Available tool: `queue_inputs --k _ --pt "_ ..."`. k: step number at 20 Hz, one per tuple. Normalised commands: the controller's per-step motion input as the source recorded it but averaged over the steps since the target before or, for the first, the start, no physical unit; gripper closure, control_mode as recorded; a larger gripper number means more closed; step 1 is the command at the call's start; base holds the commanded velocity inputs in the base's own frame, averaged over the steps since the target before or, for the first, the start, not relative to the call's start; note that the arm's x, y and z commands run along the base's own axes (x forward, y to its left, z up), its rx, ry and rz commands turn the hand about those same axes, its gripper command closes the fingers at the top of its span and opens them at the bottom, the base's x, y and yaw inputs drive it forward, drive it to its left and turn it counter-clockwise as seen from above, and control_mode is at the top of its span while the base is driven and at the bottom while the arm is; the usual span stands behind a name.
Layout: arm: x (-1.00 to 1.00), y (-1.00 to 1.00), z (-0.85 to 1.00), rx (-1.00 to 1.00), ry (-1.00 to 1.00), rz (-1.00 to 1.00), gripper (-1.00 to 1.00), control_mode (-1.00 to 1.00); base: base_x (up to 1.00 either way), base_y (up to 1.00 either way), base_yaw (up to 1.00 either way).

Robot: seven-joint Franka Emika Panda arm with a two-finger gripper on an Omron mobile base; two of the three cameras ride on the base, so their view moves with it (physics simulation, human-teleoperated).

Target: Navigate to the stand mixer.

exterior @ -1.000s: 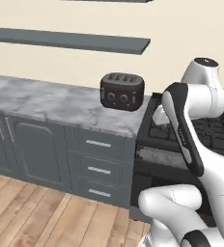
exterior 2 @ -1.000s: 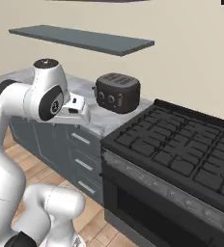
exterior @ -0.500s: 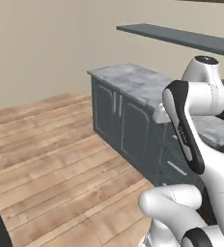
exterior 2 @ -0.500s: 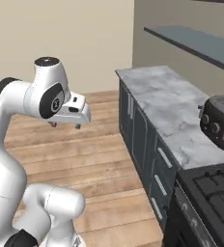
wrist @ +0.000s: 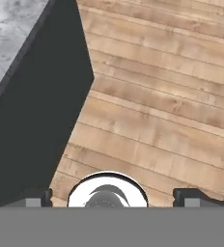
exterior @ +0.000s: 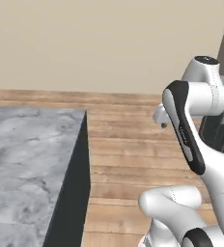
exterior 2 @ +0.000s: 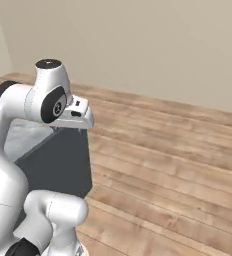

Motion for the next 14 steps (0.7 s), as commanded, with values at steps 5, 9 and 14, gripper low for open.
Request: queue_inputs --k 5,9,14 --pt "0.00 0.00 0.00 0.00 0.00 0.00 -1.00 1.00 0.09 0.00 1.00" --pt "0.00 0.00 0.00 0.00 0.00 0.00 -1.00 1.00 0.12 0.00 1.00" --pt "0.00 0.00 0.00 0.00 0.00 0.00 -1.00 1.00 0.16 0.00 1.00"
